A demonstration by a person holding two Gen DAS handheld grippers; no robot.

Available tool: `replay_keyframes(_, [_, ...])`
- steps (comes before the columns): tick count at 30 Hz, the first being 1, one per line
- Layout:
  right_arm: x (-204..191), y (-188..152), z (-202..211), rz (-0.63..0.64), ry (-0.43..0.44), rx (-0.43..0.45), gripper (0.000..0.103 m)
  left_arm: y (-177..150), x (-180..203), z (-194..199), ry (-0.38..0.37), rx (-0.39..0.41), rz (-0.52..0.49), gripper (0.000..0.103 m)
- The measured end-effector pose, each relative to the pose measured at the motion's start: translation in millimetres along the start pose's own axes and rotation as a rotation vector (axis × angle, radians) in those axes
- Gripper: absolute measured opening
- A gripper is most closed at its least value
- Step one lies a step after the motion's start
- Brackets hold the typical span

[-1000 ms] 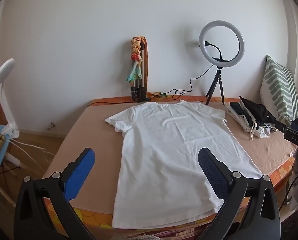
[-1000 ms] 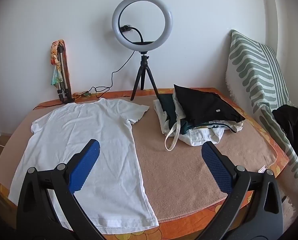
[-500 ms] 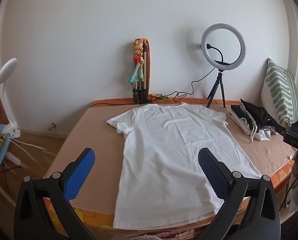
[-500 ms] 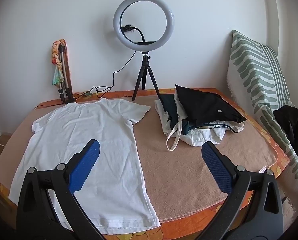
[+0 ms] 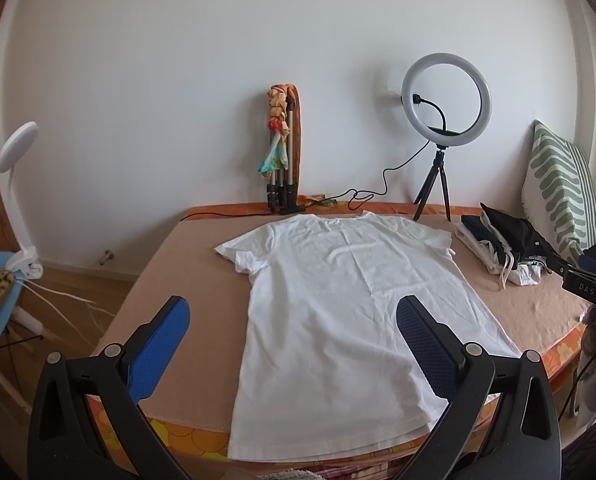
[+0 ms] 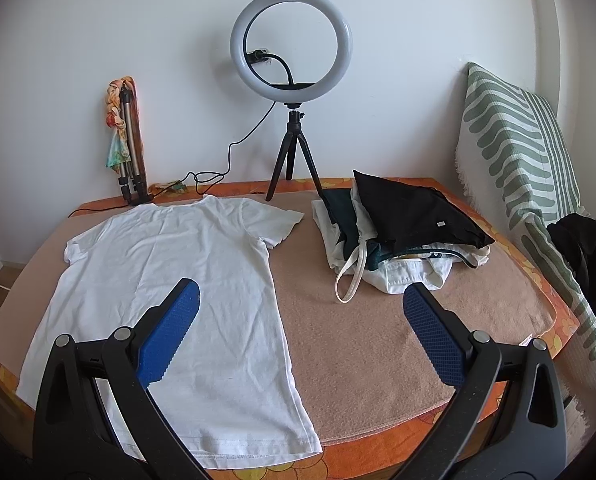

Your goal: Fold small clothes

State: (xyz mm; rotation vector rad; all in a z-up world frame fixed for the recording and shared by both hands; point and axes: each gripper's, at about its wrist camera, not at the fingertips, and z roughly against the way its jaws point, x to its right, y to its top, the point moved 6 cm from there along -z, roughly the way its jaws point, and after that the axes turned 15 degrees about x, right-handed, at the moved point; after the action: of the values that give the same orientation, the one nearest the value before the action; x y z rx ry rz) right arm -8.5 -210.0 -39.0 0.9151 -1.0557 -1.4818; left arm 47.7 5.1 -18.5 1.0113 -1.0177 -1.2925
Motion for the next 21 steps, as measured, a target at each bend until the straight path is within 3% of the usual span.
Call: replay_keyframes(21, [-1.4, 2.0, 0.6, 0.006, -0.001, 0.004, 0.103, -0.9, -5.0, 0.4, 0.007, 0.007, 0.007, 0.103])
